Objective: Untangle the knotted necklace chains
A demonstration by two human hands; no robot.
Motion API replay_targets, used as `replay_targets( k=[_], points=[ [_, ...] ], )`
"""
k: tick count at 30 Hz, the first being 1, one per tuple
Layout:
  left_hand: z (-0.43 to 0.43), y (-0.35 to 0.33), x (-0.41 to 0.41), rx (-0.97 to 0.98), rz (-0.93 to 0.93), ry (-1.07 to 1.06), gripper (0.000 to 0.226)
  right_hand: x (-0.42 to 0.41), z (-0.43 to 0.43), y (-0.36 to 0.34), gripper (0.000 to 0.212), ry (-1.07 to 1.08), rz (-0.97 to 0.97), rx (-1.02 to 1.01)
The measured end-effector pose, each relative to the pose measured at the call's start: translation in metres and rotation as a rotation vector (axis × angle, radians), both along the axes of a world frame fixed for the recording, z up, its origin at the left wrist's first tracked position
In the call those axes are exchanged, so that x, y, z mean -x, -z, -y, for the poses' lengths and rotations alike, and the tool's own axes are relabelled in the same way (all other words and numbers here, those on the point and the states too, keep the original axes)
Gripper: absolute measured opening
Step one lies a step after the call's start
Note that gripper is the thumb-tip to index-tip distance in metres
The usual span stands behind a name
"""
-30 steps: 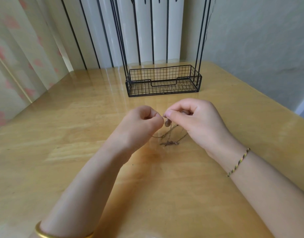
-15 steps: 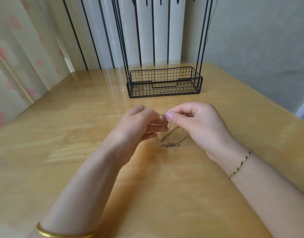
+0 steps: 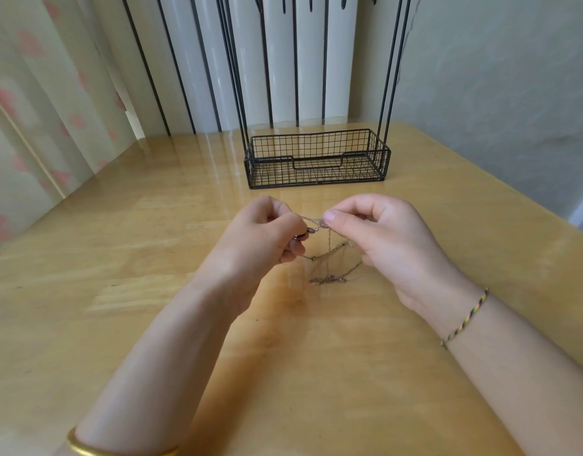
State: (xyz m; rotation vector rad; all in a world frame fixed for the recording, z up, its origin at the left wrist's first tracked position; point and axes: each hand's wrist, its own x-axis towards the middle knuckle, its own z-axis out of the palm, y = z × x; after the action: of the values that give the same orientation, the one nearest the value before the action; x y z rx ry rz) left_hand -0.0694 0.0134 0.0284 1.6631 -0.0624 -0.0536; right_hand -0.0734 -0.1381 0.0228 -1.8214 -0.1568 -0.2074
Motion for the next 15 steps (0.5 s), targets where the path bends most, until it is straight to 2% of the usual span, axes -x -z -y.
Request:
replay_targets(
  k=[5, 15],
  points=[
    [-0.003, -0.0038, -0.0008, 0.067, 0.013, -0.046, 0.013, -0.0004, 0.005, -0.004, 0.011, 0.002, -0.028, -0.058],
    [-0.0026, -0.0067, -0.0016, 0.188, 0.076, -0.077, 0.018, 0.0033, 0.0028, -0.0062, 0.003, -0.057, -0.096, -0.052]
  ],
)
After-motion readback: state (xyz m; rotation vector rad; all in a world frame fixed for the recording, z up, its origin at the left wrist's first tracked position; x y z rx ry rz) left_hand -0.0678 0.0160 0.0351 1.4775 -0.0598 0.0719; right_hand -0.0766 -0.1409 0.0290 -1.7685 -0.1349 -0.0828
